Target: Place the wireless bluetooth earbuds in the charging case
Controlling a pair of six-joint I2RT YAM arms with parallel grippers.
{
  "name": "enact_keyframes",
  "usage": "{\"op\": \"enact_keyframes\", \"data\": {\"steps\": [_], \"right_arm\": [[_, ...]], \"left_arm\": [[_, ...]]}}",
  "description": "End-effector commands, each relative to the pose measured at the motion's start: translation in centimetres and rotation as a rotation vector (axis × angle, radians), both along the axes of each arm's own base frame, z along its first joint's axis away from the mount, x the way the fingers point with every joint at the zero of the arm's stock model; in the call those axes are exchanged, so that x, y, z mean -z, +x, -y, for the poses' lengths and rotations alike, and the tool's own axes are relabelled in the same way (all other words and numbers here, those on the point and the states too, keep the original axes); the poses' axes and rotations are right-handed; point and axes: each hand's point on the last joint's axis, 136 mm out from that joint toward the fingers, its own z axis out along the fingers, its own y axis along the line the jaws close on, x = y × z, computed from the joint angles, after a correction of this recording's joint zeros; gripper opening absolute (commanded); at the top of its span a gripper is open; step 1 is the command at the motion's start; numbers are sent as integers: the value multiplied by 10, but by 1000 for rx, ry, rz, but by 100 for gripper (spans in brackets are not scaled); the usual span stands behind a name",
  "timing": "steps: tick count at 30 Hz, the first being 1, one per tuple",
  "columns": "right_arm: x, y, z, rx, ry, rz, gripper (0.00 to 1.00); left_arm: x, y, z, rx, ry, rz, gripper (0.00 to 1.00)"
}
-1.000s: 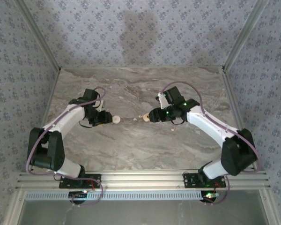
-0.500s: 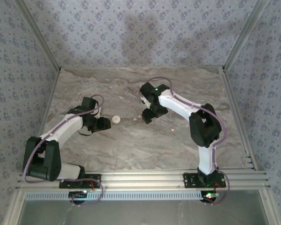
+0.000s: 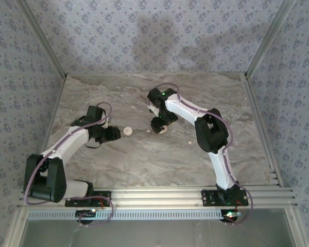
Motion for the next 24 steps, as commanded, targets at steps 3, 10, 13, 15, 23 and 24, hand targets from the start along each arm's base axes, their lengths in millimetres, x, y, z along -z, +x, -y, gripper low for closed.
{"op": "enact_keyframes", "data": {"steps": [3, 10, 13, 15, 23, 24], "right_arm": [[10, 4, -9, -28, 29, -47, 80], [26, 5, -7, -33, -1, -79, 78], [29, 4, -8, -32, -1, -87, 74], [30, 4, -8, -27, 1, -85, 71], [28, 8, -10, -25, 25, -48, 51], [24, 8, -9, -17, 35, -34, 50]], "left_arm": [[-5, 3, -1, -9, -21, 27, 53], [-5, 3, -1, -11, -23, 25, 53], [-5, 3, -2, -12, -22, 26, 53], [-4, 2, -2, -12, -21, 22, 53], [-6, 2, -1, -5, -21, 31, 52], [-7, 2, -1, 0, -24, 37, 52]]}}
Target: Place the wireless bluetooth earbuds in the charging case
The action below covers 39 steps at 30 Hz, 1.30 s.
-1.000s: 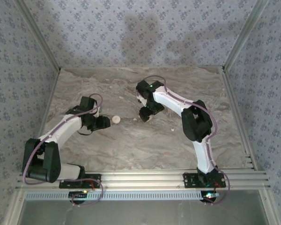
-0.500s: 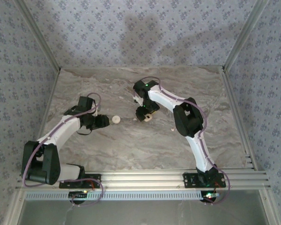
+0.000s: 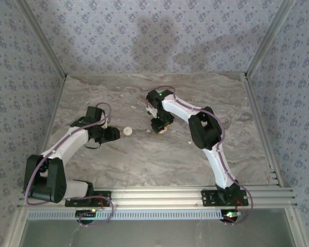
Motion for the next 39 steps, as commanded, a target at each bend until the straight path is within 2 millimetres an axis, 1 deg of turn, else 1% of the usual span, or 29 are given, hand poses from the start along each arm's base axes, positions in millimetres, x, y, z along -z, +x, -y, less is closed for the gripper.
{"op": "enact_keyframes", "data": {"steps": [1, 4, 5, 7, 9, 10, 11, 13, 16, 17, 21, 23, 25, 28, 30, 35, 39], "right_arm": [[-11, 1, 1, 17, 36, 30, 50], [-33, -1, 2, 58, 102, 81, 49], [-43, -2, 2, 76, 136, 107, 49], [-64, -6, 2, 113, 213, 151, 49], [-84, -15, 1, 164, 310, 183, 49], [-100, -16, -2, 182, 376, 213, 49], [-111, -22, -3, 205, 444, 223, 48], [-137, -24, -5, 246, 584, 272, 48], [-175, -34, -4, 298, 774, 307, 48], [-178, -40, -1, 314, 810, 310, 48], [-213, -53, -1, 356, 979, 344, 48], [-224, -58, 0, 384, 1046, 355, 48], [-238, -63, -2, 410, 1136, 371, 48], [-249, -71, -6, 435, 1225, 371, 47], [-255, -76, -8, 440, 1265, 375, 47], [-262, -87, -16, 429, 1308, 372, 47], [-262, -93, -22, 420, 1315, 359, 48]], "left_arm": [[-12, 3, 2, 13, -27, 44, 52], [-25, 5, 6, 37, -44, 101, 50], [-33, 7, 9, 48, -51, 140, 49], [-51, 10, 15, 75, -69, 238, 47], [-75, 12, 23, 100, -80, 373, 47], [-84, 12, 26, 112, -80, 435, 47], [-95, 11, 30, 127, -81, 510, 47], [-108, 8, 36, 148, -92, 630, 47], [-122, 0, 49, 201, -133, 787, 47], [-126, -4, 55, 229, -144, 836, 47], [-137, -17, 80, 339, -147, 1000, 47], [-143, -23, 92, 403, -137, 1075, 46], [-150, -33, 109, 491, -138, 1166, 46], [-158, -46, 130, 588, -126, 1284, 46], [-160, -50, 140, 633, -122, 1323, 46], [-168, -55, 160, 677, -155, 1377, 46], [-179, -53, 167, 655, -173, 1395, 46]]}}
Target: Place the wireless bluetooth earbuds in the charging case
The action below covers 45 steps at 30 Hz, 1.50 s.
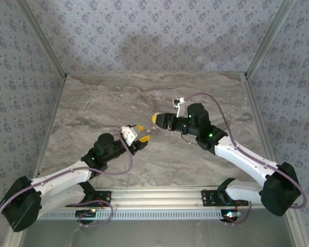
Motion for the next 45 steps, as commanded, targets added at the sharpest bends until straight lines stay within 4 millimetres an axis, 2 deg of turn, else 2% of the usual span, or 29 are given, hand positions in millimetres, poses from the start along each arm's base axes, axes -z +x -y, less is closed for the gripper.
{"op": "enact_keyframes", "data": {"steps": [1, 13, 26, 37, 45], "right_arm": [[-18, -4, -3, 9, 63, 29, 47], [-19, -19, -15, -31, 87, 23, 48], [-24, -28, -22, -61, 126, 24, 48], [-10, -31, -24, -69, 98, -5, 48], [-3, -29, -22, -70, 75, -1, 50]], "left_arm": [[-45, 4, 5, -12, -99, 119, 46], [-77, 7, 15, -1, -177, 117, 49], [-75, 18, 28, -1, -184, 75, 46], [-85, 12, 26, 23, -209, 91, 46], [-85, 6, 24, 37, -193, 90, 23]]}}
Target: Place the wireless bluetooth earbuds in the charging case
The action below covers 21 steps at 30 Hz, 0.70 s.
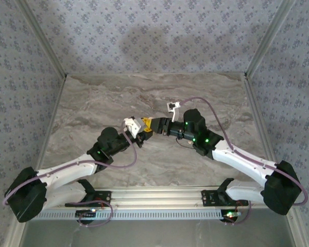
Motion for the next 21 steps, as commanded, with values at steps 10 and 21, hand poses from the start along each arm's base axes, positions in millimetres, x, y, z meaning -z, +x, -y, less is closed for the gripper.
{"op": "enact_keyframes", "data": {"steps": [10, 21], "right_arm": [[-17, -14, 35, -74, -160, 381, 83], [-24, -31, 67, -312, -353, 701, 76]], "left_arm": [[-38, -5, -21, 117, -75, -2, 17], [-34, -34, 1, 435, -21, -33, 15]]}}
